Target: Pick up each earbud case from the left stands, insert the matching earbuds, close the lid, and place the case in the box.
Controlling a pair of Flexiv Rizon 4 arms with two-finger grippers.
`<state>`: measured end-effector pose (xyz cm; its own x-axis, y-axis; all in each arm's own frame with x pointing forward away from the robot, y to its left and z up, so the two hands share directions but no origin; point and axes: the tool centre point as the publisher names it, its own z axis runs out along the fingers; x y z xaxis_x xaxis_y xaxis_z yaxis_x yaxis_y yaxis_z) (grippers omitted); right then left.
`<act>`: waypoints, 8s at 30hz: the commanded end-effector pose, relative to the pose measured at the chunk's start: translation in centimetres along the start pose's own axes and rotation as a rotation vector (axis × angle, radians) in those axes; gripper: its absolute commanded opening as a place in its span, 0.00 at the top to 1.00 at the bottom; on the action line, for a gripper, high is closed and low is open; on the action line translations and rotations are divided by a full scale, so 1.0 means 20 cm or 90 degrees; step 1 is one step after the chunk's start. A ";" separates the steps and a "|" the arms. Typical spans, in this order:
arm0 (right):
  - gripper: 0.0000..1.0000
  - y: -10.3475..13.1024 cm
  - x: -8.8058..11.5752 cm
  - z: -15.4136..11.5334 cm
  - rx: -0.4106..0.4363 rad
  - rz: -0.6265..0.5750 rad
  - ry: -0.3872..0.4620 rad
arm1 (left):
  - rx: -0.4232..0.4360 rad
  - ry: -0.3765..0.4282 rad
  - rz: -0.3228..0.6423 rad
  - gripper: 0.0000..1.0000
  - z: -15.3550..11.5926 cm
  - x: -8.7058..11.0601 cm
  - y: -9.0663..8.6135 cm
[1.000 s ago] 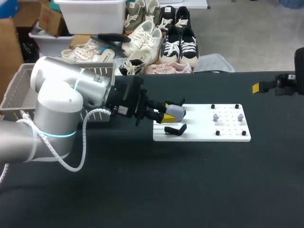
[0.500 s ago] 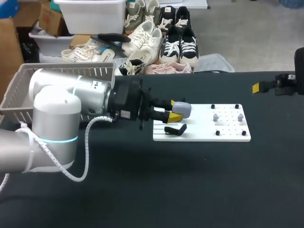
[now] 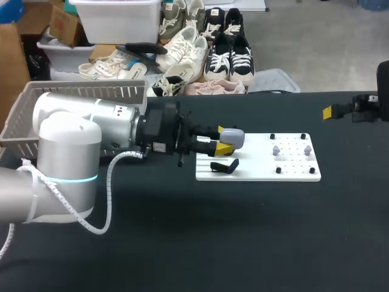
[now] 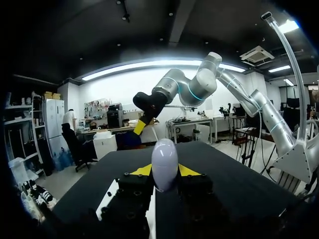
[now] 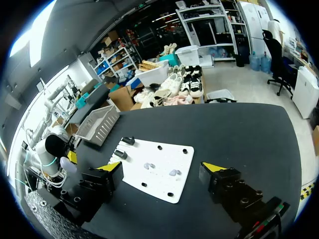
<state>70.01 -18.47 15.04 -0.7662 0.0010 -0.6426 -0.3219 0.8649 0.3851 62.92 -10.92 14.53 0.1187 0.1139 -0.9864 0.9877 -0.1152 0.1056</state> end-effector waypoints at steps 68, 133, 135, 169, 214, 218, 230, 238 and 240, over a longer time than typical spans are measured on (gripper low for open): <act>0.00 0.59 0.26 -0.09 -0.038 -0.174 0.004 | 0.005 -0.042 -0.024 1.00 0.14 0.15 -0.01; 0.00 0.84 0.43 0.22 -0.069 -0.180 0.147 | -0.014 -0.036 -0.003 1.00 0.19 0.19 -0.02; 0.00 0.83 0.43 0.23 -0.068 -0.179 0.150 | -0.014 -0.036 -0.003 1.00 0.19 0.19 -0.02; 0.00 0.78 0.40 0.32 -0.048 -0.169 0.172 | -0.014 -0.036 -0.003 1.00 0.19 0.19 -0.02; 0.00 0.47 0.10 -0.02 0.319 -0.262 0.129 | -0.014 -0.036 -0.003 1.00 0.19 0.19 -0.02; 0.00 0.39 0.11 -0.02 0.379 -0.253 0.145 | -0.014 -0.036 -0.003 1.00 0.19 0.19 -0.02; 0.00 0.23 0.19 0.09 0.444 -0.242 0.226 | -0.014 -0.036 -0.003 1.00 0.19 0.19 -0.02; 0.00 0.16 0.23 0.17 0.484 -0.240 0.276 | -0.014 -0.036 -0.003 1.00 0.19 0.19 -0.02; 0.00 0.14 0.23 0.19 0.490 -0.235 0.280 | -0.014 -0.036 -0.003 1.00 0.19 0.19 -0.02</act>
<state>66.71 -14.88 11.31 -0.8705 -0.3997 -0.2874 -0.3097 0.8984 -0.3114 62.71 -14.15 10.22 0.1073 0.0596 -0.9924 0.9901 -0.0972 0.1012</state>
